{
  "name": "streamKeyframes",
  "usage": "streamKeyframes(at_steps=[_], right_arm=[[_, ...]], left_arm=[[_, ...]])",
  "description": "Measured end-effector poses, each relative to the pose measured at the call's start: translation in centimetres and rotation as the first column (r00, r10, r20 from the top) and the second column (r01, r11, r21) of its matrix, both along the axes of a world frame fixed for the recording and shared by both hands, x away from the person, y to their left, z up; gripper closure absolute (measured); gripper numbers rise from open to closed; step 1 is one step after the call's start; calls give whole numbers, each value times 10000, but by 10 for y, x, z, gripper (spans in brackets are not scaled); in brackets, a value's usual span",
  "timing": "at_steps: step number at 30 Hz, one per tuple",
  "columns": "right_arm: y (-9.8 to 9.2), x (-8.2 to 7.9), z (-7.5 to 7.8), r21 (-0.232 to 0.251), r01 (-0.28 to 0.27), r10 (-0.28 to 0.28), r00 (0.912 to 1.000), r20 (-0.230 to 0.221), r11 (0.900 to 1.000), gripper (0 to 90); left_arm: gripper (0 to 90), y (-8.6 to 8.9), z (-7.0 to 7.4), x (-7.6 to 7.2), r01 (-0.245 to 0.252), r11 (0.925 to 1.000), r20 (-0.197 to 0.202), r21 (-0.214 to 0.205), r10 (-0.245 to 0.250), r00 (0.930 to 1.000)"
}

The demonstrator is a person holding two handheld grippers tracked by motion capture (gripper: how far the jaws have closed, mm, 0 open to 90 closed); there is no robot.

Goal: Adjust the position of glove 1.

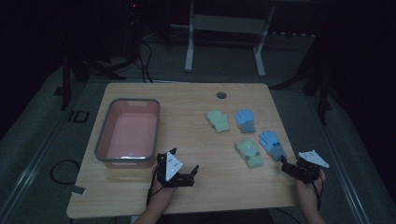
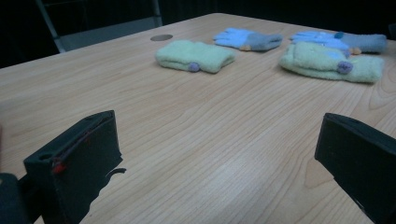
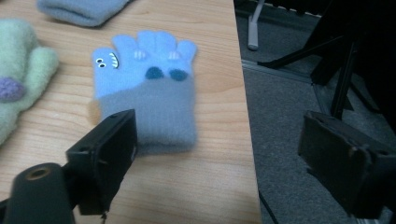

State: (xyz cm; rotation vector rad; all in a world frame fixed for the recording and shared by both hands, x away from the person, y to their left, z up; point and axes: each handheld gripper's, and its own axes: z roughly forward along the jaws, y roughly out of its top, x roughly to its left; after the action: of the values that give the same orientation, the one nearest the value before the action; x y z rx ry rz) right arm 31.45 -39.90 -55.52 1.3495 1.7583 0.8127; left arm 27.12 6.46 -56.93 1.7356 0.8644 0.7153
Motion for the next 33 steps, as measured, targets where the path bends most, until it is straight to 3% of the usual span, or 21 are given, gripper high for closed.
streamKeyframes(at_steps=[3, 5, 10, 12, 18, 22, 24, 28, 29, 33], right_arm=[[-2, 3, 0, 280, -365, 375, 9986, -375, 9989, 143], [-4, 5, -1, 715, -645, 712, 9928, -964, 9954, 134], [-5, 4, 0, 926, -610, 693, 9936, -889, 9938, 135], [-6, 6, -1, 1139, -682, 818, 9896, -1186, 9911, 134], [2, 3, -1, 327, -766, 797, 9911, -1065, 9965, 132], [3, 4, 2, 554, -576, 667, 9817, -1784, 9968, 141], [4, 4, 6, 412, -572, 646, 9756, -2100, 9975, 139], [6, 2, 18, 516, -626, 729, 9701, -2315, 9967, 132], [7, 1, 23, 804, -698, 886, 9611, -2617, 9943, 122], [9, 1, 28, 997, -700, 963, 9522, -2899, 9926, 109]], left_arm=[[3, 0, 0, 0, -9, 10000, 10, 24, 9, 10000], [3, 0, 0, 0, -36, 10000, 6, 33, 36, 10000], [3, 0, 0, 0, -54, 10000, 26, 31, 54, 10000], [3, 0, 0, 0, -32, 10000, 13, 31, 32, 10000], [3, 0, 0, 0, -59, 10000, -17, 13, 59, 10000], [3, -1, 0, 0, -44, 10000, 21, 44, 44, 10000], [3, -1, 0, 0, -33, 10000, 28, 57, 32, 10000], [3, -1, 0, 0, -17, 10000, 33, 50, 17, 10000], [3, -1, 0, 0, -20, 10000, 28, 41, 19, 10000], [3, 0, 0, 0, -16, 10000, 2, 13, 16, 10000]])
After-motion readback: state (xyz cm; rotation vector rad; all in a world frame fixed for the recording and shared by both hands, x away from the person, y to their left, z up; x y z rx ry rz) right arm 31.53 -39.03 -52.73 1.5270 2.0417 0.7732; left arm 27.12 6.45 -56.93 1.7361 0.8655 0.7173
